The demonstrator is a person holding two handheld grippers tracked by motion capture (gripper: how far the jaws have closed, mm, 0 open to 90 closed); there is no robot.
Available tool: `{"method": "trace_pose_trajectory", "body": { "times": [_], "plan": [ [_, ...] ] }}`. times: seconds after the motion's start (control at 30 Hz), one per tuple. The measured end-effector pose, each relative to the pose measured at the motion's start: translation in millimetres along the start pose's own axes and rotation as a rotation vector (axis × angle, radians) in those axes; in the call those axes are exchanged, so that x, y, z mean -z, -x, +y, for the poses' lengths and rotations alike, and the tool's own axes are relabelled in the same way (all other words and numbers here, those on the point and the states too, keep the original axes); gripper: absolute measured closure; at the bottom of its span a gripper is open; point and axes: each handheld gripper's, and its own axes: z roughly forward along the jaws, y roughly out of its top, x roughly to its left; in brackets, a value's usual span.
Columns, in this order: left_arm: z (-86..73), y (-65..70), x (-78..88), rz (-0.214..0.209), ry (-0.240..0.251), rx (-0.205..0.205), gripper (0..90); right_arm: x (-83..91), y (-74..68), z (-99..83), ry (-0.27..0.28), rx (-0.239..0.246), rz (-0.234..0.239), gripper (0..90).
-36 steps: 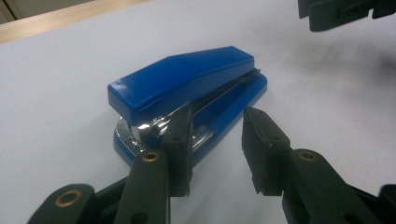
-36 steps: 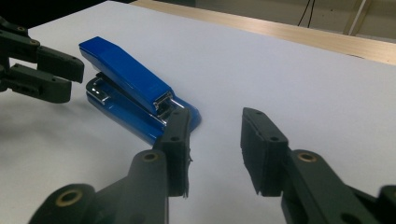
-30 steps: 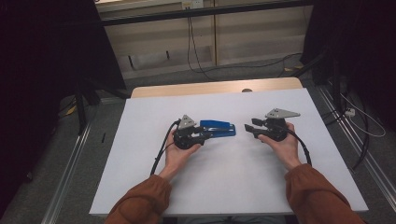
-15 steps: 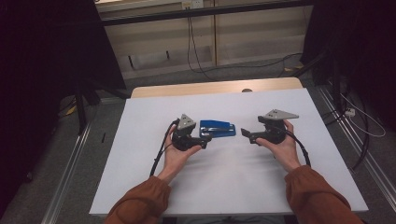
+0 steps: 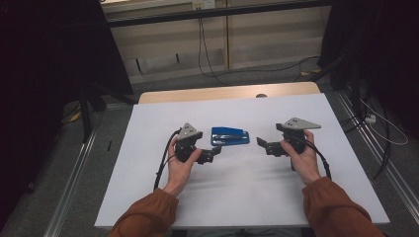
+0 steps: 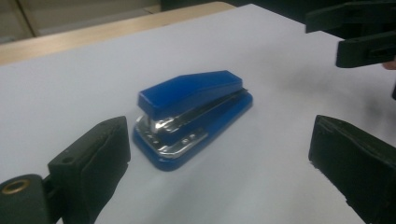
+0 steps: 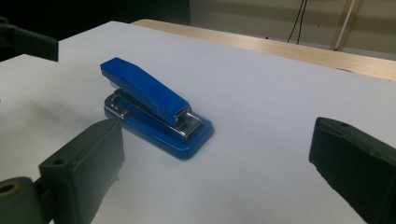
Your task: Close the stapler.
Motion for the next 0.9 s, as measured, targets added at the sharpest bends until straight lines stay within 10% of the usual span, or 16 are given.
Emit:
{"method": "trace_pose_trajectory", "body": {
  "times": [0.23, 0.9],
  "plan": [
    [-10.5, -3.6, 19.5, 0.03, -0.012, 0.033, 5.9, 6.6, -2.5, -7.3, -0.003, 0.024, -0.035, 2.9],
    [-27.8, 5.1, 69.6, 0.115, 0.04, -0.034, 6.2, 39.7, -26.7, -16.0, 0.049, 0.028, -0.065, 3.0]
  ]
}}
